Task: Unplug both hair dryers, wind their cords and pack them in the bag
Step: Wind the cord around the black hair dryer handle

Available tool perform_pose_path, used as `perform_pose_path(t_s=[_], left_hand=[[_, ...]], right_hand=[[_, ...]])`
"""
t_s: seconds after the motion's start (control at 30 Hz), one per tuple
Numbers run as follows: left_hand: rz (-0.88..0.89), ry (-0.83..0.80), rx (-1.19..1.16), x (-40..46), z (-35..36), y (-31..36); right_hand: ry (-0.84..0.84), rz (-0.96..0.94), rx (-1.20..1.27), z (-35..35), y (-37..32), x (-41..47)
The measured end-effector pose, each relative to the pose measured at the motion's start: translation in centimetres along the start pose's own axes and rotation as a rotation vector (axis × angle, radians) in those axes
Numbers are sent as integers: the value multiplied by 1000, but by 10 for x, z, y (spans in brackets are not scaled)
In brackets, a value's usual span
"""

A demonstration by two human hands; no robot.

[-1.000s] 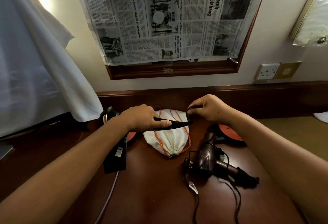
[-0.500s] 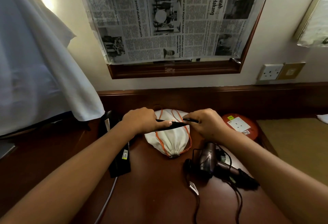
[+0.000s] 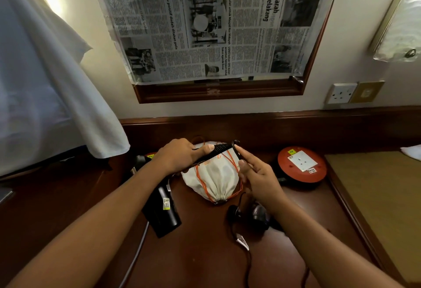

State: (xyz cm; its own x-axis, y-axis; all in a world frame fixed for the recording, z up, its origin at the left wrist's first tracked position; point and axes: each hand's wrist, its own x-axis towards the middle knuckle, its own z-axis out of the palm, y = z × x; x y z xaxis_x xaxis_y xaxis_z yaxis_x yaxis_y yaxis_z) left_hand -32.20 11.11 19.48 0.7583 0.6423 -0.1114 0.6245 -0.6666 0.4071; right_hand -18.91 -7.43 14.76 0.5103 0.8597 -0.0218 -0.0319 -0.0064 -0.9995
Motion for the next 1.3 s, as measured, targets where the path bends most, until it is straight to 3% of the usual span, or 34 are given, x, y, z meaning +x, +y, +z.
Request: perform_pose_path(t_s=[0.37,0.6,0.9,1.13,1.3], left_hand=[[110,-59,-120,-7,-8,6],[202,-133,-156,-13,-10,4],[219,-211,34,-9,-18,7],[201,-234,326,-5,-22,11],[122,-215,409,-4,-20,11]], right_hand=[[-235,292,183,-19,6,9],[-365,322,276,-32,9,27],[-267,259,-181,-36,-36,48],[-174,7,-620,-28,-57,59],[-101,-192,-855,-18,-61,53]])
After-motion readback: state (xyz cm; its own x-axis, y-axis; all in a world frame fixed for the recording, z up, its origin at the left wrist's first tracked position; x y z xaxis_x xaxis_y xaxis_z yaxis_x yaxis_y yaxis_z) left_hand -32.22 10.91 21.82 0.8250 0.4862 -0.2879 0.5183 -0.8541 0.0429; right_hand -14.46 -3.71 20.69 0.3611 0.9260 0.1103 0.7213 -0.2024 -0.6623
